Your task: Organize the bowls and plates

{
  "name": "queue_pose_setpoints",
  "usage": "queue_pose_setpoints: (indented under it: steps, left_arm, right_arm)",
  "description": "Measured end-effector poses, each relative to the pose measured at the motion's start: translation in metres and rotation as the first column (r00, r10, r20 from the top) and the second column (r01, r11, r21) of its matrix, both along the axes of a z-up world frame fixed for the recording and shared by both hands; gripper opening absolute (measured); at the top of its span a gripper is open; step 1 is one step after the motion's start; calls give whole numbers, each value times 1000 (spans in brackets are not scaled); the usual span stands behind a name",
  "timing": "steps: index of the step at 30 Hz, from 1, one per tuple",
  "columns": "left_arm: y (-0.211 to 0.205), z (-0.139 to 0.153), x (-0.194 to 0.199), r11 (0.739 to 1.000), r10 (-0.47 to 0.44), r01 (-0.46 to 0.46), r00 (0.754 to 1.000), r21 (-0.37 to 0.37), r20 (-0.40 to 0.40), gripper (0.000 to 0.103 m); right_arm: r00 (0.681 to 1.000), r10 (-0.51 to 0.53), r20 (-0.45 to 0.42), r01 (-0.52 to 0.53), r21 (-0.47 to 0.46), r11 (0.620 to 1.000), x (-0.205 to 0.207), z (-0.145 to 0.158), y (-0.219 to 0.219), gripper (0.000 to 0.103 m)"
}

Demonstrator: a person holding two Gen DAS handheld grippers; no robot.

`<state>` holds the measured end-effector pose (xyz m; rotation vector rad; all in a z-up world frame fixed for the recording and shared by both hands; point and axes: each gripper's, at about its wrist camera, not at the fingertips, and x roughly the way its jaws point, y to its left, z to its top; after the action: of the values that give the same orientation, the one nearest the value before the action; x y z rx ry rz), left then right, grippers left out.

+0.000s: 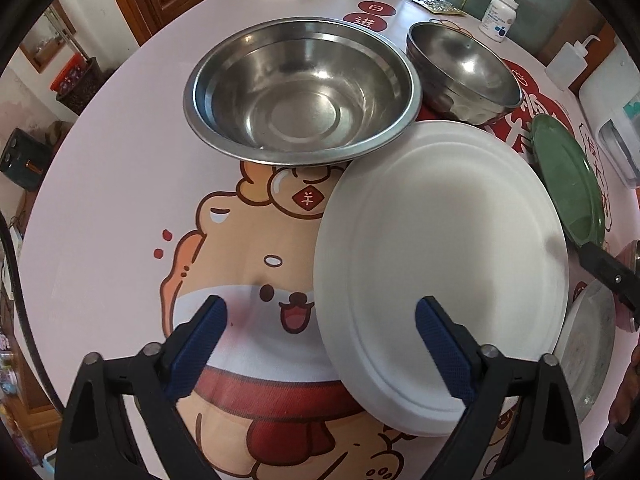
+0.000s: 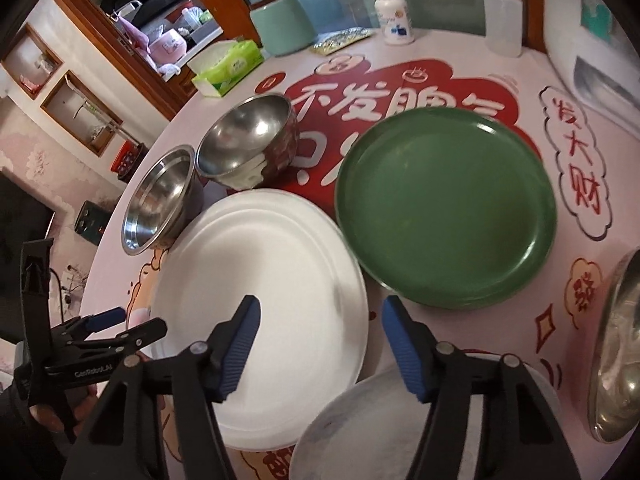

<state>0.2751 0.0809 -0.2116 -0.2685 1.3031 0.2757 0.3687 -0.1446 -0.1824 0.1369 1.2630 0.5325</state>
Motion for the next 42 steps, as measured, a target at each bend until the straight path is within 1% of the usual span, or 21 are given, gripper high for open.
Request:
queue_pose_setpoints:
  steps: [3, 5, 7, 9, 10, 11, 13, 14, 16, 17, 21, 23, 24, 25, 26, 29, 36, 42]
  left_arm:
    - [1, -3, 2, 1000, -2, 2, 1000, -9, -8, 89]
    - [2, -5, 3, 1000, 1, -2, 1000, -21, -12, 86]
    - [2, -7, 3, 999, 1, -2, 1000, -34, -15, 79]
    - [1, -9, 6, 999, 0, -1, 1000, -40, -19, 78]
    - [1, -10, 6, 999, 0, 0, 1000, -43, -18, 76]
    - [0, -9, 6, 999, -1, 0, 1000, -48, -17, 71]
    - [0, -10, 7, 998, -1, 0, 1000, -58, -20, 66]
    - [0, -11, 8, 998, 1, -2, 1000, -61, -23, 63]
    - [-1, -13, 10, 998, 11, -13, 999, -68, -33, 54]
    - [-1, -15, 10, 997, 15, -18, 999, -78, -37, 52]
    - [0, -16, 10, 996, 14, -17, 999, -87, -35, 50]
    - [-1, -16, 12, 996, 9, -12, 999, -88, -33, 47]
    - [-1, -16, 14, 996, 6, -9, 999, -87, -31, 45]
    - [-1, -16, 14, 996, 2, -4, 1000, -87, -30, 42]
    - [-2, -16, 16, 996, -2, -1, 1000, -87, -29, 40]
    - [-6, -16, 22, 997, -4, 2, 1000, -80, -28, 39]
    - [-2, -16, 17, 996, -1, -1, 1000, -88, -18, 38]
    - [-2, -15, 16, 998, -16, 14, 1000, -54, -26, 33]
  right_arm:
    - [1000, 2, -28, -2, -13, 1000, 3, -5, 2, 60]
    - [999, -1, -52, 0, -23, 1000, 4, -9, 2, 58]
    - [997, -4, -81, 2, -34, 999, 6, -14, 2, 55]
    - [994, -14, -107, 10, -42, 999, 8, -20, 2, 53]
    - [993, -17, -114, 12, -43, 999, 8, -21, 1, 52]
    - [992, -22, -122, 17, -44, 999, 8, -23, 1, 51]
    - [990, -31, -139, 24, -47, 999, 9, -27, 0, 45]
    - [989, -31, -145, 25, -45, 999, 9, -28, 0, 44]
    - [988, -34, -150, 27, -48, 998, 8, -29, -1, 39]
    - [988, -37, -149, 29, -51, 998, 9, -29, -1, 39]
    - [988, -44, -149, 38, -42, 998, 8, -28, -4, 35]
    - [988, -51, -148, 45, -42, 998, 8, -29, -7, 32]
    - [987, -53, -150, 48, -41, 998, 9, -29, -8, 27]
    - [986, -57, -159, 52, -32, 998, 9, -30, -9, 20]
    - [984, -61, -167, 57, -26, 998, 9, -31, -10, 18]
    - [982, -72, -173, 69, -21, 997, 8, -32, -9, 18]
    - [981, -79, -176, 76, -23, 997, 8, -33, -8, 18]
    - [981, -77, -179, 74, -27, 997, 5, -29, -6, 18]
